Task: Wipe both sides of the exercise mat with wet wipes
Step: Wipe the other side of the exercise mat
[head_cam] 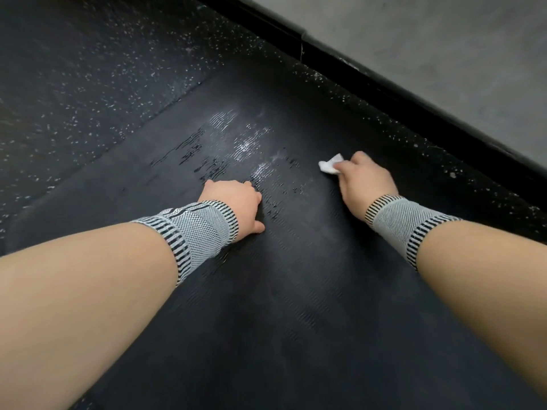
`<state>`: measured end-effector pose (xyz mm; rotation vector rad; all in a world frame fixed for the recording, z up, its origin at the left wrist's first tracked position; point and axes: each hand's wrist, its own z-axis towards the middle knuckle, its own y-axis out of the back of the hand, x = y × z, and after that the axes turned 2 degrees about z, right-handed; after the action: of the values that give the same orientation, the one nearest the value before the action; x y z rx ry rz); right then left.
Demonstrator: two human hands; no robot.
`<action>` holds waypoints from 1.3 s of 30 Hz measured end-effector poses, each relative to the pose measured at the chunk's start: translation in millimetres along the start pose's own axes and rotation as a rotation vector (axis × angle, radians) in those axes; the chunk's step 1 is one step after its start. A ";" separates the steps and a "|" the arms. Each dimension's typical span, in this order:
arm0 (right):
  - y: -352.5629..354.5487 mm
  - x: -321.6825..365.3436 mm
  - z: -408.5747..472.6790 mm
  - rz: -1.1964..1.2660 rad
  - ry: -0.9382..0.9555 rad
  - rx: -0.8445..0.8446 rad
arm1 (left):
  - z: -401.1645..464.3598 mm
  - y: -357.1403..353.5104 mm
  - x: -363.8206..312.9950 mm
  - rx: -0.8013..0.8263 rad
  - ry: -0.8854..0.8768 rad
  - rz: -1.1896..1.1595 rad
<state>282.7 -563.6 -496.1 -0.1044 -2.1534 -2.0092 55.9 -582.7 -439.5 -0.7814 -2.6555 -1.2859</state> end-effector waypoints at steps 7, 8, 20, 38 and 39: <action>19.8 -38.2 52.7 0.028 -0.338 -0.114 | 2.1 -7.7 -0.2 0.002 0.007 -0.076; 22.9 -37.3 59.5 0.036 -0.407 -0.095 | 0.8 -9.4 0.3 0.000 0.008 -0.090; 24.2 -41.8 79.4 0.023 -0.443 0.042 | -3.7 -13.4 -0.7 0.006 0.028 -0.146; -1.9 35.8 2.5 -0.069 0.346 0.039 | -5.2 -17.5 1.6 -0.008 0.025 -0.218; -0.7 29.8 7.9 -0.067 0.273 0.012 | -5.1 -17.6 1.6 -0.011 0.024 -0.216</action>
<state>252.7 -558.2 -491.6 0.2336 -2.0209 -1.9167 45.3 -595.0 -448.2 -0.4871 -2.7776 -1.3472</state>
